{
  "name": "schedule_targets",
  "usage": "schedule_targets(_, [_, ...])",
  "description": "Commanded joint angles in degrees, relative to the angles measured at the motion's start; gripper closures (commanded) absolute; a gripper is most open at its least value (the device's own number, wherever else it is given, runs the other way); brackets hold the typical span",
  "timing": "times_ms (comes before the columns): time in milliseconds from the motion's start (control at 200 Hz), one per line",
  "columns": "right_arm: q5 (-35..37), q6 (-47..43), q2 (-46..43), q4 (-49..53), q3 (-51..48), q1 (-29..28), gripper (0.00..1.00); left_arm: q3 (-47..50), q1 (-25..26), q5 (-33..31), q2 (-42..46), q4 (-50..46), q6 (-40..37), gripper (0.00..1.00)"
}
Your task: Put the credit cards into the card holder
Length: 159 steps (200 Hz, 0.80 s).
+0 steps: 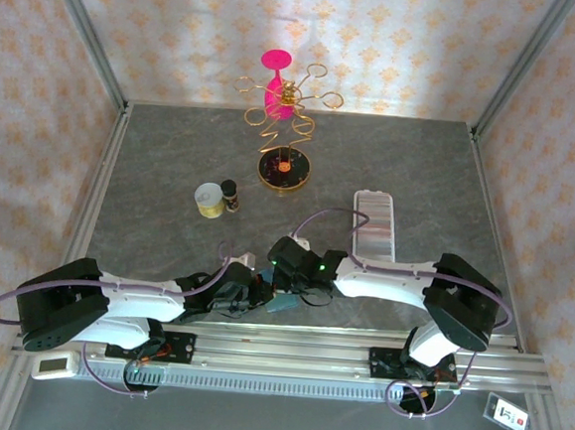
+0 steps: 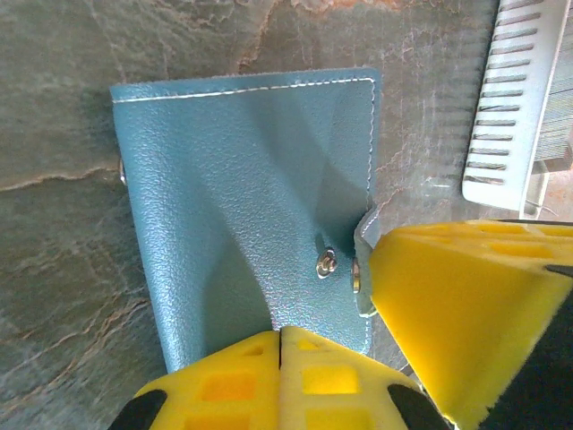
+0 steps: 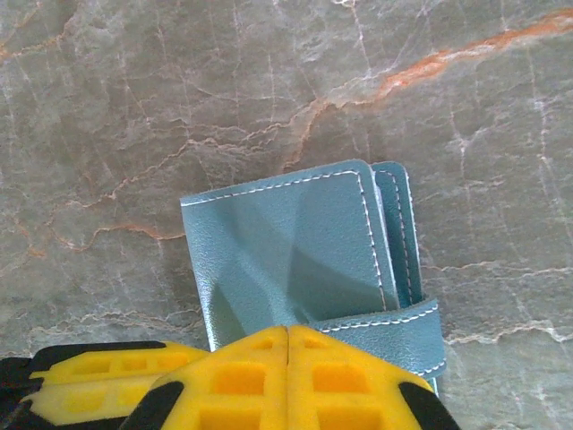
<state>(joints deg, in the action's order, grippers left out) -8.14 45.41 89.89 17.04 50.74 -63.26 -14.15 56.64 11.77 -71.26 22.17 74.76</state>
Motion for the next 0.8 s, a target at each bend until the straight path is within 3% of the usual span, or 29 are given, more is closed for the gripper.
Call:
schedule_targets(0, [1.1,0.8,-0.2,-1.4,-1.2,0.2,1.0,0.6,0.4,-0.4,0.4,0.1,0.1,1.0])
schedule_targets(435, [-2.0,1.8,1.6,-5.5,-2.9,0.1,1.0,0.9,0.4,-0.5,0.3,0.1,0.2,1.0])
schedule_targets(791, [-0.7,3.1,2.9,-3.2,-7.1,-0.3,1.0,1.3,0.4,-0.8,1.3,-0.2,0.5,1.0])
